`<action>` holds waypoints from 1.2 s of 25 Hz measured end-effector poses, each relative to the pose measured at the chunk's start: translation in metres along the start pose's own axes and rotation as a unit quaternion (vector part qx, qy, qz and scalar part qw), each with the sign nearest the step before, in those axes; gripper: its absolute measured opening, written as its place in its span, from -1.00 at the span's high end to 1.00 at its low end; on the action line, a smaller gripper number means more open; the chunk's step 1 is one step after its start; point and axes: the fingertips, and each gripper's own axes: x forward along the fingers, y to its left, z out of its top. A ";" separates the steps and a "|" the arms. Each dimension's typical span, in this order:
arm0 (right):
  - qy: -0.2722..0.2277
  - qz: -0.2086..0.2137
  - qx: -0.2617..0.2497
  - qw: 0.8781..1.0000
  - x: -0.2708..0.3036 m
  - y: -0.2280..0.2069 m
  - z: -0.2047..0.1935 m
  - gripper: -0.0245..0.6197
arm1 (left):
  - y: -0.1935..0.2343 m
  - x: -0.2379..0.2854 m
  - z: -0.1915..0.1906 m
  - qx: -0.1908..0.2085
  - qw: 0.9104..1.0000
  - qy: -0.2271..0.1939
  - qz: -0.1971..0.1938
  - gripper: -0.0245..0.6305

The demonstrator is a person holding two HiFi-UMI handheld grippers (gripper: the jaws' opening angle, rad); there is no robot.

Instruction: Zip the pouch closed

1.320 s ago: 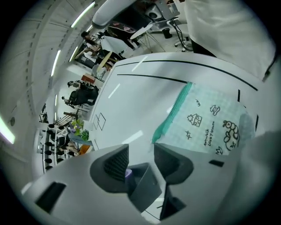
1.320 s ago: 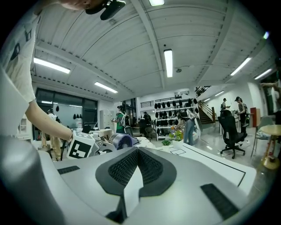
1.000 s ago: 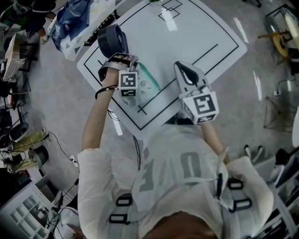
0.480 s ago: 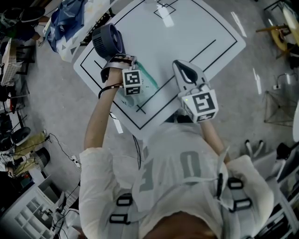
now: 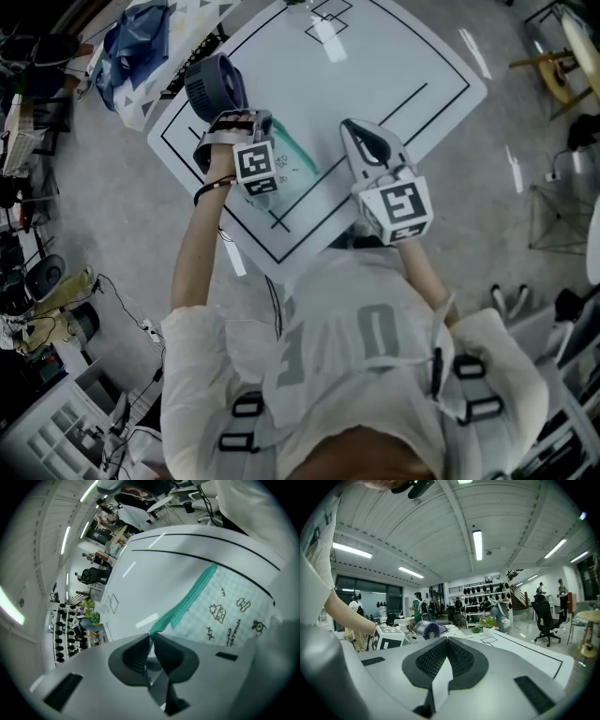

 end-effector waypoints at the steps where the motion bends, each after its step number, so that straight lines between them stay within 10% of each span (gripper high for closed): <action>1: -0.004 -0.002 -0.005 1.000 0.000 -0.002 0.002 0.90 | 0.007 -0.007 0.002 -0.011 1.000 -0.003 0.013 0.81; 11: -0.055 -0.002 -0.017 0.998 0.003 -0.008 0.046 0.90 | 0.080 -0.086 0.014 -0.148 0.973 -0.048 0.168 0.82; 20: -0.090 0.005 -0.015 0.996 -0.006 -0.007 0.074 0.90 | 0.108 -0.147 0.032 -0.319 0.898 -0.115 0.280 0.82; 26: -0.092 0.025 -0.030 0.995 -0.011 -0.001 0.078 0.90 | 0.100 -0.168 0.048 -0.418 0.841 -0.203 0.277 0.82; 30: -0.088 0.030 -0.034 0.995 -0.014 -0.001 0.076 0.90 | 0.087 -0.172 0.050 -0.426 0.836 -0.225 0.263 0.82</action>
